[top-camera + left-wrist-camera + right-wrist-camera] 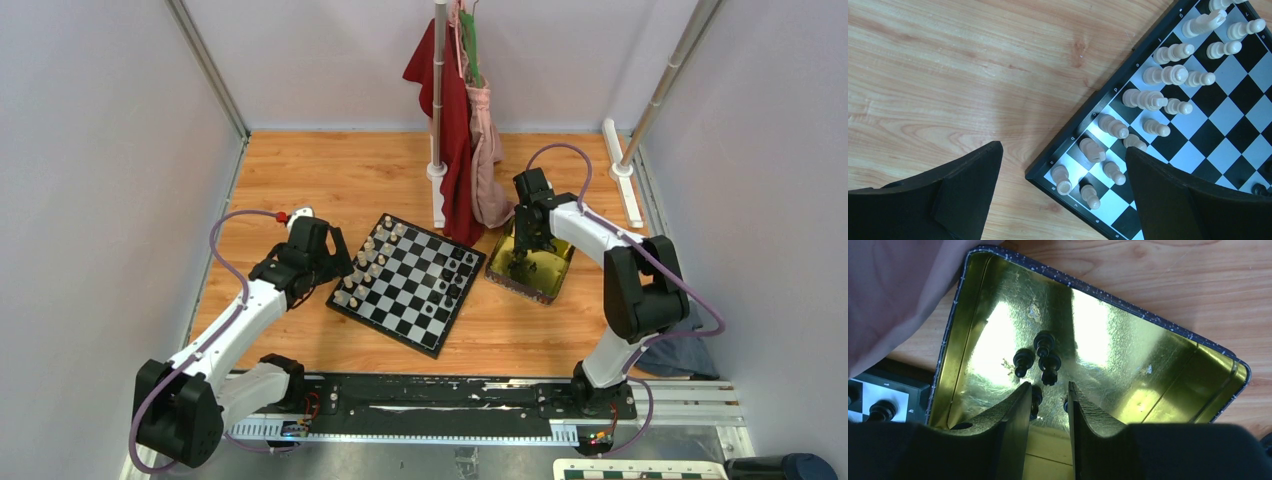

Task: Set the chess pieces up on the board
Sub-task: Pick up the chess piece from the storage box.

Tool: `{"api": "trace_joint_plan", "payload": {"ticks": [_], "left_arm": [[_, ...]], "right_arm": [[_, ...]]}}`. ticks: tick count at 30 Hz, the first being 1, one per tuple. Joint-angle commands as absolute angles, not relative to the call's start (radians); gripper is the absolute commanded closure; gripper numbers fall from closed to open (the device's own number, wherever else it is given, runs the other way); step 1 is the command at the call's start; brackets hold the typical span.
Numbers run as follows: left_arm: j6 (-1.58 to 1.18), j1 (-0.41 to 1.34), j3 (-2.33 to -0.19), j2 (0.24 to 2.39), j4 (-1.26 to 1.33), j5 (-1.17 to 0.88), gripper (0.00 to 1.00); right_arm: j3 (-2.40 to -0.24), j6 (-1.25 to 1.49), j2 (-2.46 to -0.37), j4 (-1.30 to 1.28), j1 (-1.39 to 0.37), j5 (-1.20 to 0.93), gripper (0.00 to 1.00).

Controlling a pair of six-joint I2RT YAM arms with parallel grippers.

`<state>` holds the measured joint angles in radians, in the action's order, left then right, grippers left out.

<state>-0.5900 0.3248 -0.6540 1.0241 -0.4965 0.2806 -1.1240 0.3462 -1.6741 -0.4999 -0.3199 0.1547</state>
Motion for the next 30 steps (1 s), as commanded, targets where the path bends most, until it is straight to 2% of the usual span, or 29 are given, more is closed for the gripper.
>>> {"api": "trace_joint_plan", "payload": {"ticks": [1,13,16,20,25,30], "left_arm": [[-0.580,0.328,-0.669,1.037,-0.478,0.281,0.00],[-0.573,0.328,-0.677,1.049,-0.480,0.283,0.00],[-0.571,0.328,-0.678,1.053,-0.481,0.284,0.00],[-0.568,0.328,-0.680,1.061,-0.479,0.284,0.00],[-0.568,0.328,-0.681,1.062,-0.477,0.281,0.00],[-0.569,0.328,-0.679,1.052,-0.479,0.275,0.00]], "right_arm": [[-1.156,0.335,-1.707,-0.495,-0.298,0.143,0.64],[-1.167,0.333,-1.740,-0.478,-0.284,0.136,0.68],[-1.166,0.334,-1.744,-0.474,-0.282,0.132,0.74],[-1.164,0.333,-1.745,-0.474,-0.280,0.130,0.89],[-1.154,0.335,-1.728,-0.480,-0.278,0.138,0.99],[-1.135,0.338,-1.678,-0.482,-0.278,0.142,1.00]]}}
